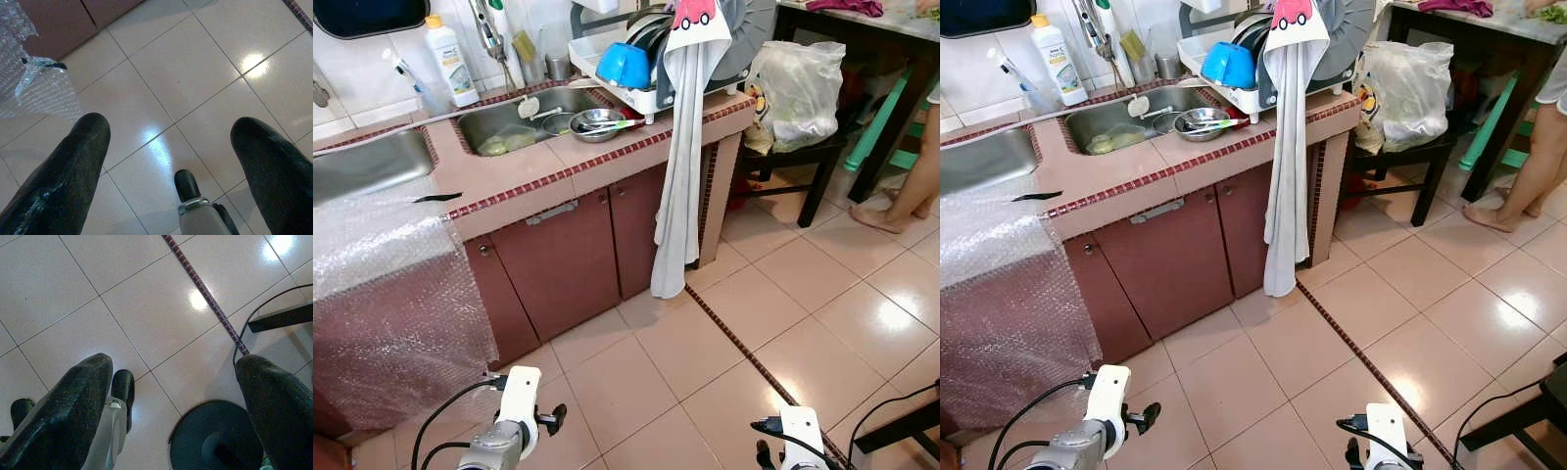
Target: Kitchen organization
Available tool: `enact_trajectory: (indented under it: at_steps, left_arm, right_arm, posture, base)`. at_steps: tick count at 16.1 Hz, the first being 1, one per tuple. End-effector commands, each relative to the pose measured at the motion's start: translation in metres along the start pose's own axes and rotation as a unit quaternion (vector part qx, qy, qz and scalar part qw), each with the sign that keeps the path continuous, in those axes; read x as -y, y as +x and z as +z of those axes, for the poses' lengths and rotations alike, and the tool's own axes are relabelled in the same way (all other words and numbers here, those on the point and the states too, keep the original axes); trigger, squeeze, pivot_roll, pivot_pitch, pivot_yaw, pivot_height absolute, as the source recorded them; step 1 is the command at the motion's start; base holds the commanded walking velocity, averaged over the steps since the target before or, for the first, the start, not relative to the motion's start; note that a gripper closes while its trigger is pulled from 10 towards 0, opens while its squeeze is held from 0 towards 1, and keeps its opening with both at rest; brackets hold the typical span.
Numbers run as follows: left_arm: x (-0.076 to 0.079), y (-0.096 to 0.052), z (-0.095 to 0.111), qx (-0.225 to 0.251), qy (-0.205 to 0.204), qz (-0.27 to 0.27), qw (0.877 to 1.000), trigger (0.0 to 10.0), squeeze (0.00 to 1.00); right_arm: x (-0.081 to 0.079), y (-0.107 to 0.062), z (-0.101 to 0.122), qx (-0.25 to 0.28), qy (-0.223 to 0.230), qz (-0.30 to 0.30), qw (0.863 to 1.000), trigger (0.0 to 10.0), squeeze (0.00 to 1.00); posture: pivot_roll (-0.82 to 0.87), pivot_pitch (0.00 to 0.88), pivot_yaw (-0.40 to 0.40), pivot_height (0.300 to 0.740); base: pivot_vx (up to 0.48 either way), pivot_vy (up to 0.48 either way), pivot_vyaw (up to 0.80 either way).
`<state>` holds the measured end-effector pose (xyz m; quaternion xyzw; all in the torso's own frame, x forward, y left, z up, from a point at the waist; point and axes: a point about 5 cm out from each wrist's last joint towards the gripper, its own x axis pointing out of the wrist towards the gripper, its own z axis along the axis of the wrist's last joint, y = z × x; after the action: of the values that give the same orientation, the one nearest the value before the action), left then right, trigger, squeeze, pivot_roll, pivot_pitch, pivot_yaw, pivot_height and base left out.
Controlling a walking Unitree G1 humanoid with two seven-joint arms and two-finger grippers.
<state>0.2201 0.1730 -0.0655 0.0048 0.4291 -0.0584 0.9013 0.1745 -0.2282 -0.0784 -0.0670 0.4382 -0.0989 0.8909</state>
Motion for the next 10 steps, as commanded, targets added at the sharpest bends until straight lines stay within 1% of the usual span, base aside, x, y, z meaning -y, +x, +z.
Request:
enact_trajectory:
  at_steps: [1,10]
  left_arm:
    - [0.0138,0.0071,0.0368,0.027,0.007,0.0,1.0,10.0,0.0]
    - [0.0138,0.0071,0.0368,0.027,0.007,0.0,1.0,10.0,0.0]
  right_arm:
    - [-0.04,0.008,0.0414,-0.024,0.035,0.072,0.996,10.0,0.0]
    - [-0.04,0.008,0.0414,-0.024,0.035,0.072,0.996,10.0,0.0]
  posture:
    - [0.02,0.0,0.057,0.74]
    - [0.02,0.0,0.057,0.74]
  base:
    - [0.0,0.0,0.0]
    - [0.0,0.0,0.0]
